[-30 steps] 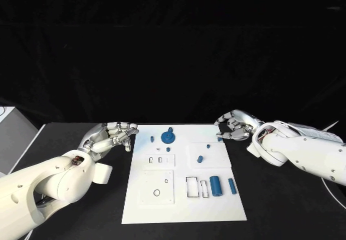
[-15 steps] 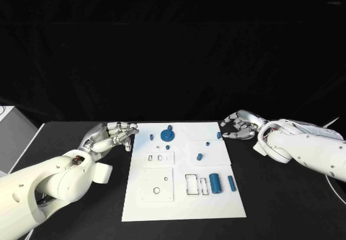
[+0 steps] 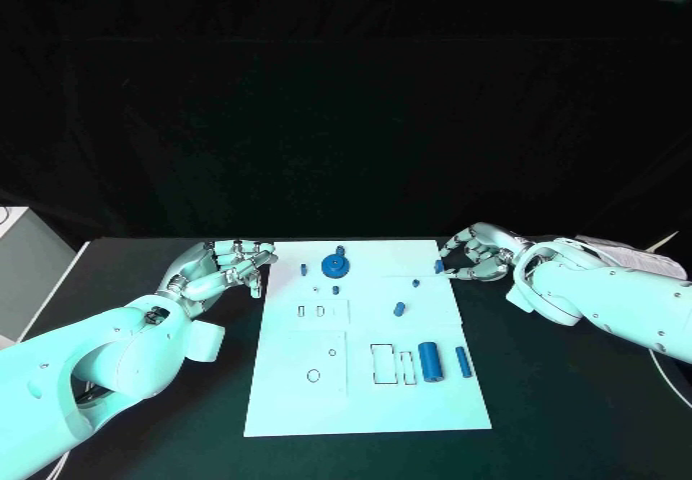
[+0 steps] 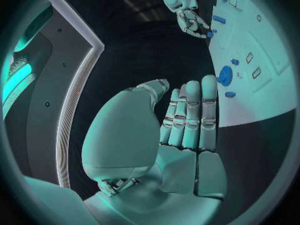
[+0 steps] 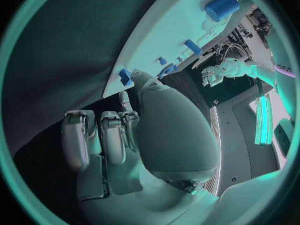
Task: Assemble the parts on the task board
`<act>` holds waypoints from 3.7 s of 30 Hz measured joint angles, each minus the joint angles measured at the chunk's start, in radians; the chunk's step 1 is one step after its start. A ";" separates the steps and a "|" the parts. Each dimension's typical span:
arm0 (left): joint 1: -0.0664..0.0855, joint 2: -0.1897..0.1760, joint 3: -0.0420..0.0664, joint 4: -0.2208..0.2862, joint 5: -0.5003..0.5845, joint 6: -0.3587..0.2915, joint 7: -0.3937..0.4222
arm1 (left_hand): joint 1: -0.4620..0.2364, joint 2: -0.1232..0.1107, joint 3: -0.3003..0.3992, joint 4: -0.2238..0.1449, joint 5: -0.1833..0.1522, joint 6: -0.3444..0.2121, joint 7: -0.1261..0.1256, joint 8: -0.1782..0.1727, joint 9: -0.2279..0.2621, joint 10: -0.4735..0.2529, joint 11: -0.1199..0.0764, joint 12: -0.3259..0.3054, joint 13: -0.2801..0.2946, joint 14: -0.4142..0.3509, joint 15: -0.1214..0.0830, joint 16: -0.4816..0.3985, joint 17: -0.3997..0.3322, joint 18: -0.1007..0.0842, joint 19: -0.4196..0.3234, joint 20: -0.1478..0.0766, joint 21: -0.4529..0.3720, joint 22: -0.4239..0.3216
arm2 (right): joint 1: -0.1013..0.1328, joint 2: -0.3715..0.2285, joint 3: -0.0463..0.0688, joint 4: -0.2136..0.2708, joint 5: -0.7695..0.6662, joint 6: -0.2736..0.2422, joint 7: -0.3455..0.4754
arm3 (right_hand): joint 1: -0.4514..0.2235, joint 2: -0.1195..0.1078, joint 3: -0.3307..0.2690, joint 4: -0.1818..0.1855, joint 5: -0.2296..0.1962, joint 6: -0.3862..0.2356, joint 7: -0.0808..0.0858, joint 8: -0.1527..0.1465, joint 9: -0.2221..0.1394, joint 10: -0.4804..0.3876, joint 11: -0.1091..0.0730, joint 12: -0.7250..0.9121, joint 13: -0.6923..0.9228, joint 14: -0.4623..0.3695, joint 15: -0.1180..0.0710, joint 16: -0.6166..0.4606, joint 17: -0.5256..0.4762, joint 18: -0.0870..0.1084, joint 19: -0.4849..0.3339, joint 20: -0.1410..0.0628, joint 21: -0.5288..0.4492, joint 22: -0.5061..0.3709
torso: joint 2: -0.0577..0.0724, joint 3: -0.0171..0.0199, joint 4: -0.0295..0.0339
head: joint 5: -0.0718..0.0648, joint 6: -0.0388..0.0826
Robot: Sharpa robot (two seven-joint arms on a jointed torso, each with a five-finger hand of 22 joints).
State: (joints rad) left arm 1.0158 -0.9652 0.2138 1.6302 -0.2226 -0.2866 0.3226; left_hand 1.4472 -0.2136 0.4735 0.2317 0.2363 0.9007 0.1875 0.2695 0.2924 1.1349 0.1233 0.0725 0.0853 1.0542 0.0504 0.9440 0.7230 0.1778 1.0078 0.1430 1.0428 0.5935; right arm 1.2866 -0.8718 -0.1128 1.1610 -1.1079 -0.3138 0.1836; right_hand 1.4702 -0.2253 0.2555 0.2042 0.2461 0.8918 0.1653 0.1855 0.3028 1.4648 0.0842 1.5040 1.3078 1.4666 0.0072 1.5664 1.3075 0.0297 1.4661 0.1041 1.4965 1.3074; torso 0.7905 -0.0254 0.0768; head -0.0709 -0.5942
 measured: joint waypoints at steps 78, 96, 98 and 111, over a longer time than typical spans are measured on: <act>-0.001 -0.002 0.000 -0.001 0.000 0.002 -0.002 | 0.000 0.000 0.000 0.000 0.000 0.000 0.000 0.000 0.003 0.000 0.000 0.000 0.000 -0.004 0.003 0.000 -0.001 0.000 -0.004 0.004 0.008 0.002 | -0.020 0.055 0.000 -0.039 -0.043 -0.032 -0.051 | -0.054 0.007 0.062 0.043 -0.093 0.035 -0.006 0.023 -0.018 0.000 -0.015 0.004 0.000 0.000 -0.015 0.000 0.000 0.000 0.000 -0.007 0.004 0.000 | -0.002 -0.0006 0.0007 | -0.005 -0.010; -0.001 -0.002 0.000 -0.001 0.000 0.006 -0.005 | 0.000 0.000 0.000 0.000 0.000 0.000 0.000 0.000 0.003 -0.004 0.004 0.000 0.000 -0.004 0.003 0.000 -0.002 0.000 -0.004 0.004 0.008 0.003 | -0.021 0.068 0.000 -0.047 -0.042 -0.036 -0.055 | -0.038 0.023 0.069 0.036 -0.104 0.036 -0.008 0.024 -0.019 0.000 -0.015 0.000 0.000 0.000 -0.015 0.000 0.000 0.000 0.000 -0.007 0.004 0.000 | -0.001 0.0000 0.0007 | -0.006 -0.009; -0.001 -0.002 0.000 -0.001 0.000 0.006 -0.006 | 0.000 0.000 0.000 0.000 0.000 0.000 0.000 0.000 0.003 -0.004 0.004 0.000 0.000 -0.004 0.003 0.000 -0.002 0.000 -0.004 0.004 0.008 0.003 | -0.022 0.069 -0.001 -0.049 -0.043 -0.036 -0.055 | -0.030 0.031 0.076 0.029 -0.104 0.045 -0.016 0.032 -0.019 0.000 -0.015 0.006 0.000 0.000 -0.015 0.000 0.000 0.000 0.000 -0.007 0.004 0.000 | -0.001 0.0000 0.0006 | -0.006 -0.009; -0.001 -0.003 0.000 -0.001 0.000 0.007 -0.007 | 0.000 0.000 0.000 0.000 0.000 0.000 0.000 0.000 0.003 -0.004 0.004 0.000 0.000 -0.004 0.003 0.000 -0.002 0.000 -0.004 0.004 0.008 0.003 | -0.021 0.072 0.001 -0.054 -0.043 -0.046 -0.052 | -0.037 0.058 0.120 0.007 -0.133 0.098 -0.041 0.113 -0.005 0.001 -0.053 0.019 0.000 0.000 -0.058 0.000 0.000 0.000 0.000 -0.047 0.008 0.001 | -0.001 -0.0003 0.0005 | -0.006 -0.011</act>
State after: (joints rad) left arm 1.0150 -0.9682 0.2138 1.6295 -0.2228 -0.2798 0.3159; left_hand 1.4471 -0.2135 0.4735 0.2317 0.2363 0.9007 0.1875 0.2695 0.2954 1.1312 0.1270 0.0725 0.0856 1.0507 0.0539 0.9439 0.7208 0.1777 1.0042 0.1466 1.0505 0.5960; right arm 1.2659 -0.8000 -0.1118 1.1069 -1.1508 -0.3596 0.1312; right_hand 1.4329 -0.1669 0.3756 0.2110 0.1128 0.9900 0.1246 0.2983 0.2977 1.4656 0.0311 1.5234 1.3077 1.4665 -0.0510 1.5665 1.3075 0.0298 1.4658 0.0571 1.5041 1.3081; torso 0.7891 -0.0257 0.0773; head -0.0768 -0.6048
